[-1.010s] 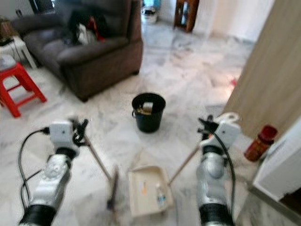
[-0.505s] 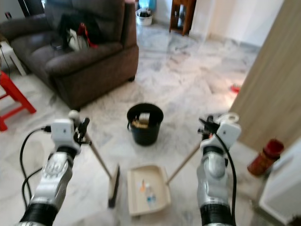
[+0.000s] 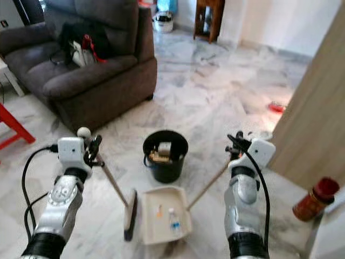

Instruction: Sweep floor

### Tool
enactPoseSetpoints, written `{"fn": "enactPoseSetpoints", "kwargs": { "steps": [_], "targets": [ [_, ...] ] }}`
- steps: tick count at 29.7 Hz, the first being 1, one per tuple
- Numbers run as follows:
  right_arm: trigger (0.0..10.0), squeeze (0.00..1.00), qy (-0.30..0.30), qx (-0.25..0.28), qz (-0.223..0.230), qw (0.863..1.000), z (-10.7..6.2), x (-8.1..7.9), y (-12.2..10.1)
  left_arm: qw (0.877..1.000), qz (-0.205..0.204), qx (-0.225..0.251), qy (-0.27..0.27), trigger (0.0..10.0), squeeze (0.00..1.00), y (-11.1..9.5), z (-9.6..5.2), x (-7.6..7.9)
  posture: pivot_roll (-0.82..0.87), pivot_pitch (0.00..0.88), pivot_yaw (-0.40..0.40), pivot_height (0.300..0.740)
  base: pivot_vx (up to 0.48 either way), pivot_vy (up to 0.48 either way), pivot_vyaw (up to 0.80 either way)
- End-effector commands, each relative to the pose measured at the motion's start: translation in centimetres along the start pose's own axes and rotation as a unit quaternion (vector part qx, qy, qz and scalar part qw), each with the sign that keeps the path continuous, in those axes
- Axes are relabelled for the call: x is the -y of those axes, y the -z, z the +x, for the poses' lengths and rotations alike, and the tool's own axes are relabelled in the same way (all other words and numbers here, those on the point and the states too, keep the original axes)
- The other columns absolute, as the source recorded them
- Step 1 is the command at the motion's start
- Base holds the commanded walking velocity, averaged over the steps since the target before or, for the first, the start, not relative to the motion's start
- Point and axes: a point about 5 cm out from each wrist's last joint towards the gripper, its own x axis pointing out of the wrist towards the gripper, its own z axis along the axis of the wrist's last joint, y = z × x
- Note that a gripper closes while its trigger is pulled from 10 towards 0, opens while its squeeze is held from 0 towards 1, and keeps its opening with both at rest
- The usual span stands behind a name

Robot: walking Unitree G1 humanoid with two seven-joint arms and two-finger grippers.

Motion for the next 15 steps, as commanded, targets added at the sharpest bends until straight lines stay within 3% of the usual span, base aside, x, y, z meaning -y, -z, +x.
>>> {"fn": "enactPoseSetpoints", "kwargs": {
  "steps": [1, 6, 8, 15],
  "targets": [
    [10.0, 0.0, -0.006, 0.033, 0.018, 0.999, 0.44, -0.62, -1.43, 1.0, 0.01, 0.026, -0.002, 10.0, 0.0, -1.17, 0.54, -0.13, -0.06, 0.0, 0.015, 0.74, 0.48, 0.0, 0.0],
    [10.0, 0.0, -0.001, 0.029, 0.022, 0.999, 0.52, -0.43, -1.39, 1.0, 0.009, 0.028, -0.003, 10.0, 0.0, -1.22, 0.52, -0.09, -0.05, 0.0, 0.013, 0.74, 0.453, 0.0, 0.0],
    [10.0, 0.0, 0.001, 0.025, 0.023, 0.999, 0.57, -0.35, -1.32, 1.0, 0.007, 0.03, -0.001, 10.0, 0.0, -1.26, 0.49, -0.06, -0.05, 0.0, 0.013, 0.74, 0.0, 0.0, 0.0],
    [10.0, 0.0, 0.008, 0.019, 0.015, 1.0, 0.67, -0.11, -1.14, 0.999, 0.003, 0.031, 0.005, 10.0, 0.0, -1.26, 0.42, 0.02, -0.05, 0.0, 0.012, 0.74, 0.0, 0.0, -0.7]
  ]
}}
